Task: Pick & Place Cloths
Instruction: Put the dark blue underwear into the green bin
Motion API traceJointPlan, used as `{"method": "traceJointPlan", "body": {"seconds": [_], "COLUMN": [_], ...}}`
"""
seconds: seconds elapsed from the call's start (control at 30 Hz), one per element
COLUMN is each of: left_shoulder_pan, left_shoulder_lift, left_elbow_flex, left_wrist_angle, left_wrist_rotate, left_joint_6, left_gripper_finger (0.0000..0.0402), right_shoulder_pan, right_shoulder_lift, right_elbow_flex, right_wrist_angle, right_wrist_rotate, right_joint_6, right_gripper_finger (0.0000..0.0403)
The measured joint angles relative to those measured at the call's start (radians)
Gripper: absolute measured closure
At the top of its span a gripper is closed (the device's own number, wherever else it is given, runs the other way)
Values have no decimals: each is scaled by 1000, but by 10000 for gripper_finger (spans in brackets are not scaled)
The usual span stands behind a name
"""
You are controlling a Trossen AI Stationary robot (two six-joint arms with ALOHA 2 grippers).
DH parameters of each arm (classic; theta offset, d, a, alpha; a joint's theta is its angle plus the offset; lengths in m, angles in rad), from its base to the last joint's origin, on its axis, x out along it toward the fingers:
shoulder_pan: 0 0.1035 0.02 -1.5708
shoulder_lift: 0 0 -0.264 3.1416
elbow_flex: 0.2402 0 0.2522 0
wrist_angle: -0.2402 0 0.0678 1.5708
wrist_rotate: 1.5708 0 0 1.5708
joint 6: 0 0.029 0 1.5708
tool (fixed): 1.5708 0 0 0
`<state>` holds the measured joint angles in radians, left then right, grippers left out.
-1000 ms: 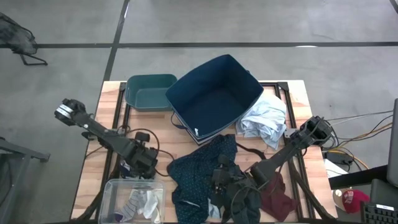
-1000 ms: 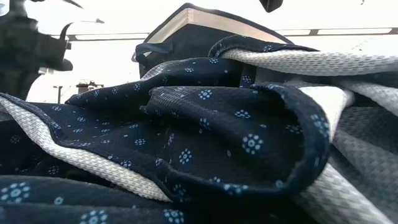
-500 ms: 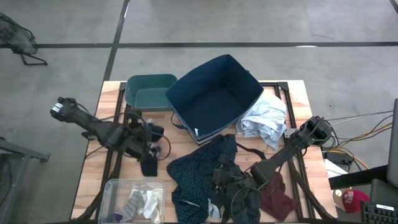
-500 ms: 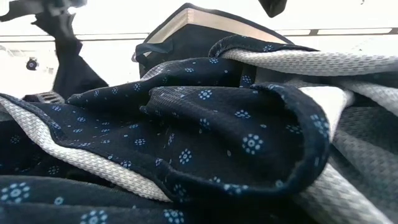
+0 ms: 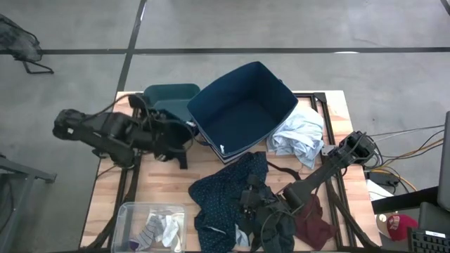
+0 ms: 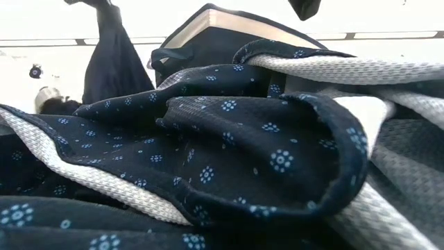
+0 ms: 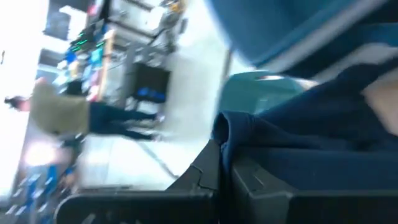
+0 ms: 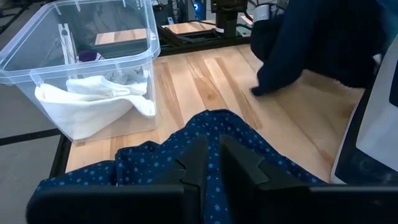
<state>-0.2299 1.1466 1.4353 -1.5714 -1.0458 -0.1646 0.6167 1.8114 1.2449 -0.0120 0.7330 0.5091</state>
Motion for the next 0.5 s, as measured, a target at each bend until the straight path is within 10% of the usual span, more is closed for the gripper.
{"method": "traceJointPlan", "body": {"seconds": [0.5], "left_shoulder_pan": [234], "left_shoulder_lift": [0], "left_elbow_flex": [120], "left_wrist_angle": [31], "left_wrist_rotate": [-471], "left_joint_6": [89], "left_gripper_finger": [397], "right_shoulder_pan": [0], "right_shoulder_lift": [0], "right_elbow_flex": [-4], "right_wrist_angle": [2], "right_wrist_rotate": [0], "right_joint_6": [8], "right_gripper_finger": [344]}}
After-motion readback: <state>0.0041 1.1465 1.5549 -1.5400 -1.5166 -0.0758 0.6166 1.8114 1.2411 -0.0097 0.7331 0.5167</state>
